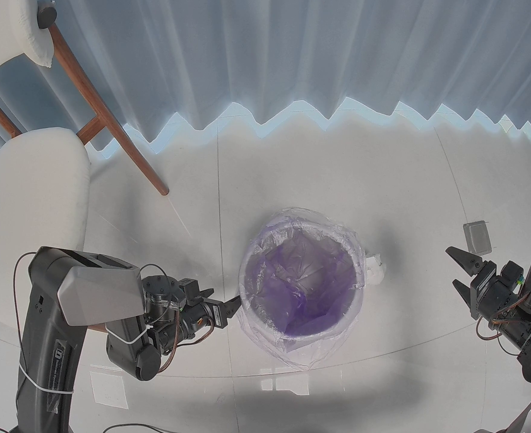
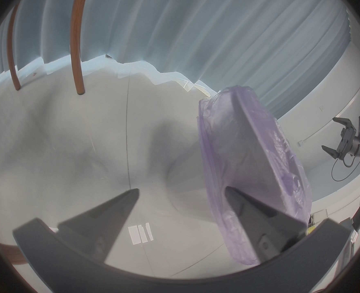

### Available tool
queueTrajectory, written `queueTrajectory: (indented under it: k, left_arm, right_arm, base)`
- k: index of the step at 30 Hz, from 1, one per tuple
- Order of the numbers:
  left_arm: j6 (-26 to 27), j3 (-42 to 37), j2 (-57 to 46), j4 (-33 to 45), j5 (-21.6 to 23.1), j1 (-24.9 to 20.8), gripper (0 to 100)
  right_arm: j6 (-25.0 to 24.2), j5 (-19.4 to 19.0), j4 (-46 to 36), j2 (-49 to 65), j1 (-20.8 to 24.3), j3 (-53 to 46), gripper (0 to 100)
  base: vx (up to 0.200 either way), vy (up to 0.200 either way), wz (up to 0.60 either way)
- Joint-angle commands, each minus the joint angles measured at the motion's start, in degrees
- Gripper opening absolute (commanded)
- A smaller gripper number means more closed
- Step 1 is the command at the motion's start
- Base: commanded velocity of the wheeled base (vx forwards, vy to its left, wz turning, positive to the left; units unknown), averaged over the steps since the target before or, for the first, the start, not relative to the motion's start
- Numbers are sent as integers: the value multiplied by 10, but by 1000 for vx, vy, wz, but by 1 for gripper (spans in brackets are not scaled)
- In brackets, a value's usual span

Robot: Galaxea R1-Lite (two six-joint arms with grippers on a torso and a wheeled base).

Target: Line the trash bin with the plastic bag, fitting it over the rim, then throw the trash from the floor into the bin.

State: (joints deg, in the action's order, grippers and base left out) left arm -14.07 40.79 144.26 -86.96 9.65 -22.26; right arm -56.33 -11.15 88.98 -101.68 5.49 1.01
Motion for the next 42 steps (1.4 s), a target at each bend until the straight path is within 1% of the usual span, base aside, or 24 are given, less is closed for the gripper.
queueTrajectory:
  k: [1,9,14,19,23,28,32,37,42]
  left_arm:
    - [-10,19,12,2,-3,-1,0]
    - [-38,38,23,9,-3,-2,0]
    - [-69,51,22,50,-5,-1,0]
    - [-95,68,26,64,-13,-1,0]
    - [-100,76,40,69,-14,-2,0]
    - [-101,98,74,72,-32,-1,0]
    - [-103,101,74,74,-32,1,0]
    - [-127,105,73,91,-32,2,0]
    - [-126,103,77,72,-32,1,0]
  right_arm:
    - [0,0,8,-5,1,-10,100]
    - [0,1,8,-5,1,-10,100]
    - [0,1,8,-8,1,-10,100]
    - [0,1,8,-14,1,-10,100]
    - [0,1,8,-14,1,-10,100]
    - [1,3,8,-14,1,-10,100]
    - [1,6,8,-15,1,-10,100]
    - [1,6,8,-18,1,-10,100]
    - [1,6,8,-25,1,-10,100]
  base:
    - [0,0,0]
    - [0,0,0]
    - [0,0,0]
    - [0,0,0]
    - [0,0,0]
    - [0,0,0]
    - [0,0,0]
    - [0,0,0]
    - [0,0,0]
